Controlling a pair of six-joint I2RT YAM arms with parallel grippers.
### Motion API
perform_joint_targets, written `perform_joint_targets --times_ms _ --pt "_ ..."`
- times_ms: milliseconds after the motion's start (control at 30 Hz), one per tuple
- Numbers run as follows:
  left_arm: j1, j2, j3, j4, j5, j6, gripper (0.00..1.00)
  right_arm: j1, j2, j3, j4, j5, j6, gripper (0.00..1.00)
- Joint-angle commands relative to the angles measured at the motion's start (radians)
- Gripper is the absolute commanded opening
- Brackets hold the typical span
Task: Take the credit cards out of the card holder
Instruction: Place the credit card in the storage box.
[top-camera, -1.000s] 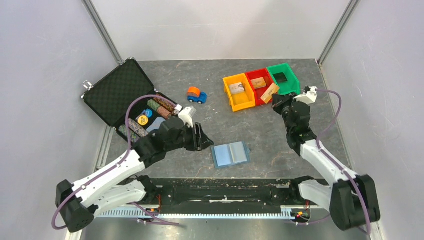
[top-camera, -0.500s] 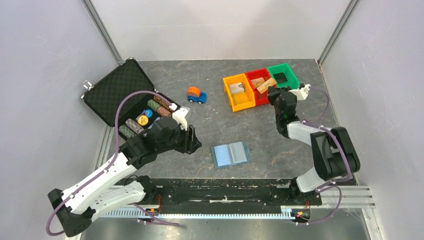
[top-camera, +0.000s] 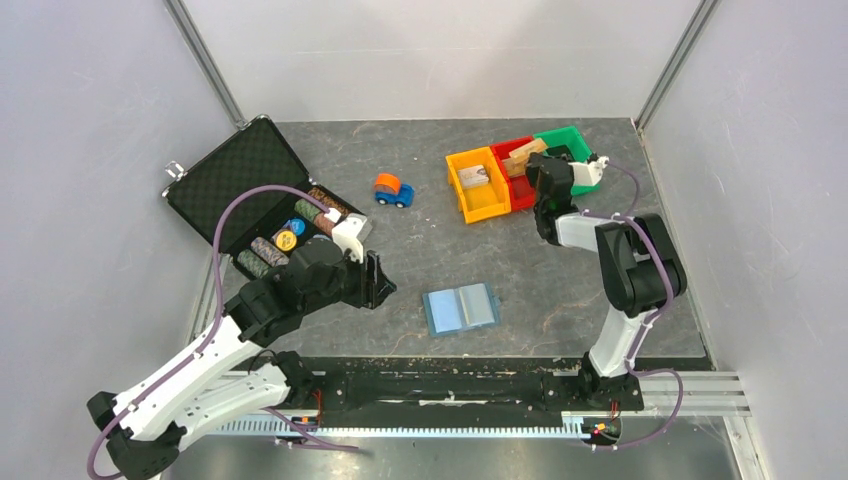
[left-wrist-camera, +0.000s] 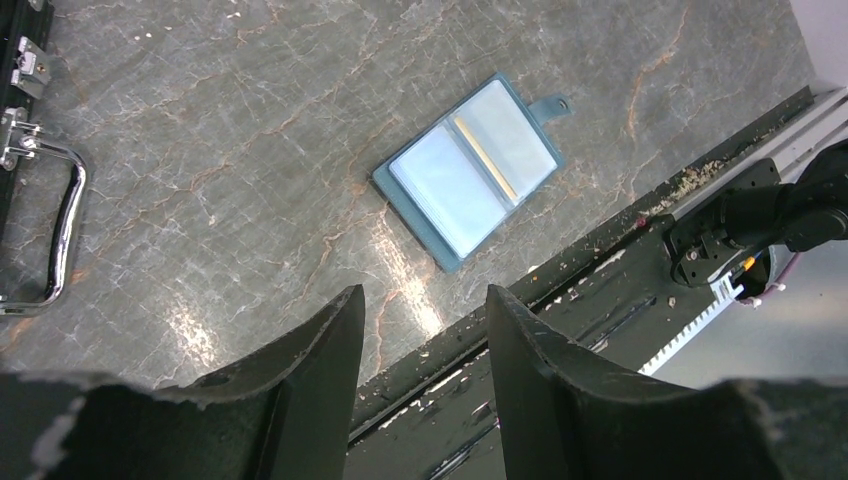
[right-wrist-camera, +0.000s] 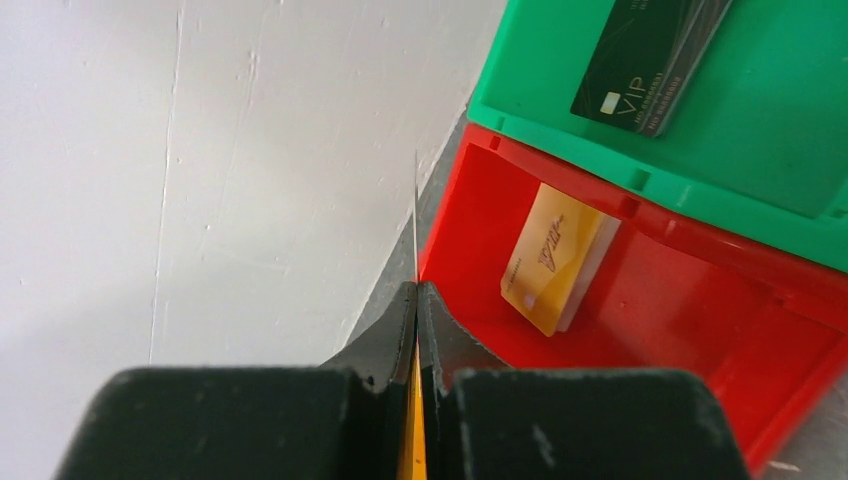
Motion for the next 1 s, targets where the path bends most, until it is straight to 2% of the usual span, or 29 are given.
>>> perform_joint_targets --times_ms 0,967 --pt "-0.003 -0.025 -0.01 0.015 -0.023 0.057 0.55 0.016 0.049 0.103 -0.035 0.079 0.049 0.0" --pt "-0.003 -0.06 -0.016 0.021 -0.04 0.05 0.56 0.06 0.188 0.293 -0.308 0.135 0.196 0.0"
